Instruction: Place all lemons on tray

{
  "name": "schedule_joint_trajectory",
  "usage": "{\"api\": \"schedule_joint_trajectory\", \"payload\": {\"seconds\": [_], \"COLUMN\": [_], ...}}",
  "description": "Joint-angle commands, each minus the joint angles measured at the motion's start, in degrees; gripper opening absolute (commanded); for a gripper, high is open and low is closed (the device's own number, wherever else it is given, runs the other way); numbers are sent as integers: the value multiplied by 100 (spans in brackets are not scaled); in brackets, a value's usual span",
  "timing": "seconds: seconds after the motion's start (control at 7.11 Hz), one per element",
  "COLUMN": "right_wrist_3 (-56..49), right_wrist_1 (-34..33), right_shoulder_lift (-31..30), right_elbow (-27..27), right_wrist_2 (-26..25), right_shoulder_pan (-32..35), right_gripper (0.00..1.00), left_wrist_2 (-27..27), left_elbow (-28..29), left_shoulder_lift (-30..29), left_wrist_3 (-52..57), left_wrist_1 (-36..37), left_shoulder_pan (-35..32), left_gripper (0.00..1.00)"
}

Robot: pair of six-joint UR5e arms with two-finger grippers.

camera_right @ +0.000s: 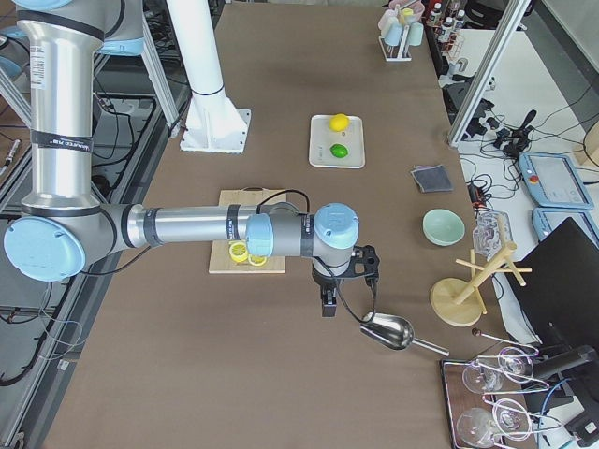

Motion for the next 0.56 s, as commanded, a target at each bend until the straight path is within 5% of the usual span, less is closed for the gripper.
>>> {"api": "schedule_joint_trajectory", "payload": {"seconds": [0.0,0.42], "right_wrist_3": [-1,-1], "right_wrist_1": [3,38], "right_shoulder_lift": [-6,-51], "right_elbow": [-6,3], "right_wrist_2": [-6,2], "right_shoulder_pan": [0,0], "right_gripper": [100,100], "left_wrist_2": [0,0], "left_elbow": [12,38], "left_shoulder_lift": [-9,-26], "left_wrist_3": [3,3], "left_wrist_1": [0,0], "left_shoulder_pan": [1,1], "left_gripper": [98,98]}}
